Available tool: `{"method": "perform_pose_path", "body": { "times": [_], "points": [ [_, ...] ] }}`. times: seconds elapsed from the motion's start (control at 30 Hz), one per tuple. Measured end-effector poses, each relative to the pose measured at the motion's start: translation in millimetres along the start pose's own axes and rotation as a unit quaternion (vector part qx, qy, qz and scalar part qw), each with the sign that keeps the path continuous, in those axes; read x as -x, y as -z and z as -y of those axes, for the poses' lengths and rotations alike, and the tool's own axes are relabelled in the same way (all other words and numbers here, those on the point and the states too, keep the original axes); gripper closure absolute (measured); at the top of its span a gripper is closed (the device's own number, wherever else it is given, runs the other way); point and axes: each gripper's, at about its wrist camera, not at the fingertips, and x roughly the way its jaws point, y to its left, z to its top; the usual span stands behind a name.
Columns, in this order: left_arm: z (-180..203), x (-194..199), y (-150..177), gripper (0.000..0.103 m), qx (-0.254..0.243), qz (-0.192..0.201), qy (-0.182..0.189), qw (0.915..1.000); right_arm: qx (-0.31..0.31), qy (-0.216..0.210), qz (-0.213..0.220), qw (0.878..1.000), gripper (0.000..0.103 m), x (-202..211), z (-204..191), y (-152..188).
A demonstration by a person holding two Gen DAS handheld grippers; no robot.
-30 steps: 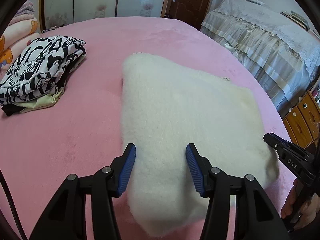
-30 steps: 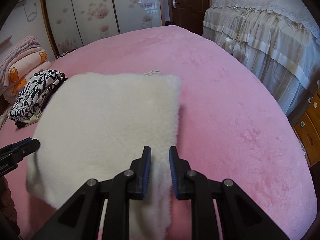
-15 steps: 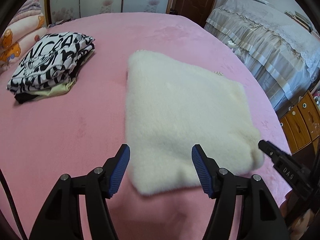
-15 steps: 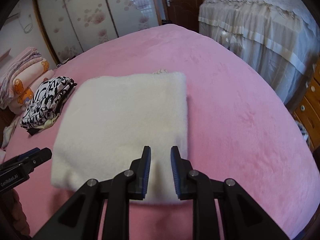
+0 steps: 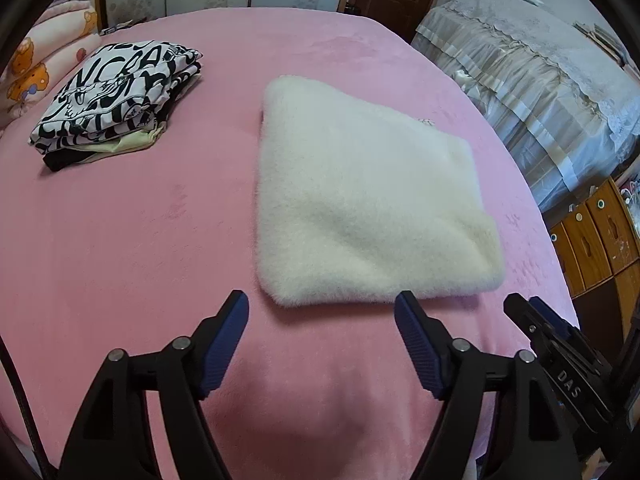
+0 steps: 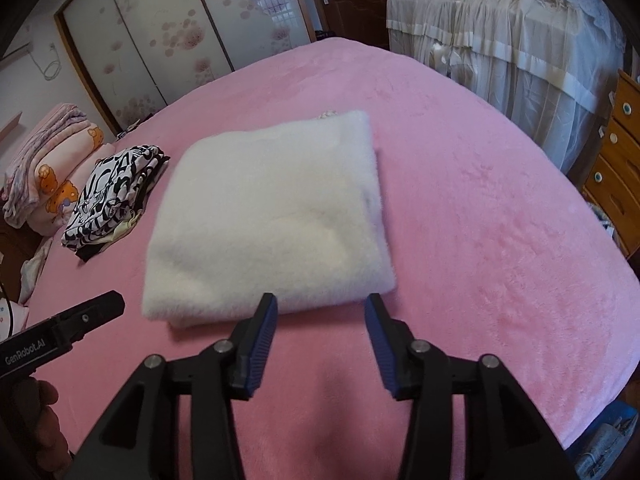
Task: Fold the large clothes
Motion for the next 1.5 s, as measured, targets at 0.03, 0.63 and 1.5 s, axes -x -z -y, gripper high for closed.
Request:
{"method": "perform_pose_path", "body": {
  "times": [0.03, 0.63, 1.5],
  "points": [
    [-1.6, 1.1, -1.0, 0.027, 0.003, 0.000, 0.001, 1.0000, 0.006, 0.003, 0.007, 1.000, 0.042, 4.6, -2.4, -0.4],
    [-13.3, -25.5, -14.6, 0.027, 0.017, -0.002, 0.041, 0.9990, 0.016, -0.003, -0.011, 1.000, 0.026, -14.7, 4.1, -11.4],
    [-48.5, -139.0, -79.7, 0.015, 0.054, -0.068, 0.141, 0.9862, -0.074, -0.191, -0.139, 0.969, 0.026, -138.2, 79.6, -83.5]
  ]
}}
